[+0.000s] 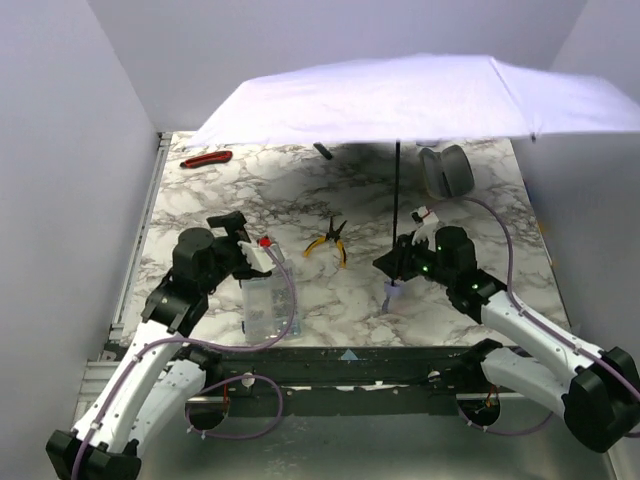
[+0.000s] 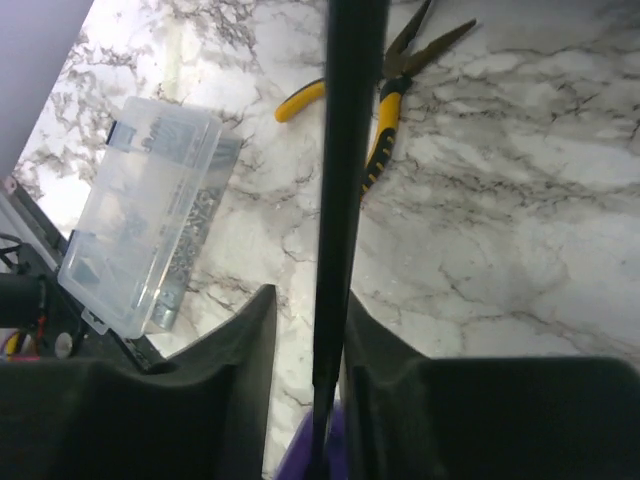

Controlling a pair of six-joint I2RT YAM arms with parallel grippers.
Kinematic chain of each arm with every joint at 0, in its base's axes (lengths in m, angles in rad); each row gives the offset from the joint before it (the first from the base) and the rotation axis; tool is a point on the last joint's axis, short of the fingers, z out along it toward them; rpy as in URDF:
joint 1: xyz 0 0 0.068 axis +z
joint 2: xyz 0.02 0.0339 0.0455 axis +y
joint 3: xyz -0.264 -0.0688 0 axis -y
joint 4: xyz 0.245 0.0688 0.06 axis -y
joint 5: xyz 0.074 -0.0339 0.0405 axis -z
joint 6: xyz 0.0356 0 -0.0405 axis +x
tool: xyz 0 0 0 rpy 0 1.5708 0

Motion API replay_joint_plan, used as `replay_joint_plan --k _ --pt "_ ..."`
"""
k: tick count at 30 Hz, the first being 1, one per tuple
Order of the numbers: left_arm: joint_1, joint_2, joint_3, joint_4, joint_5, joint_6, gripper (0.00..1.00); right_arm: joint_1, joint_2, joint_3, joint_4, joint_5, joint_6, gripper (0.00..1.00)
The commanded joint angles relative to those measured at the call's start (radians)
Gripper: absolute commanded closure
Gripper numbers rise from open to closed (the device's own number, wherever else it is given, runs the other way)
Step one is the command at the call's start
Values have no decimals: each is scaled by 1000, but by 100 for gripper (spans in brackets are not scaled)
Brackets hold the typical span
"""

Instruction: Open the umbrella

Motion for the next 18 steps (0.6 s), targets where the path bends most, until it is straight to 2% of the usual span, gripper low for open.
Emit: replay_joint_plan --k 1,2,3,6,8,10,14,18 --pt "27 -106 -37 -136 -48 -80 1 2 -57 -13 96 28 -58 64" --pt "31 -125 -40 -158 -53 -82 1 1 -64 -11 83 44 -67 59" --pt "36 -137 -42 -187 -57 -90 1 1 -73 -7 59 73 -78 51" --pt "66 -173 -45 -242 -76 -130 1 1 -107 13 -20 127 -130 43" --pt "97 -197 -45 -268 -61 -162 2 1 -134 32 -93 156 -171 29" --pt "126 -219 -51 -276 -45 -193 1 1 -159 48 -146 195 -221 22" --pt "165 -217 -49 -280 -61 -275 1 0 -205 80 -229 236 -361 14" --pt "227 -137 6 -303 -99 -403 1 -6 -264 102 -307 277 -509 10"
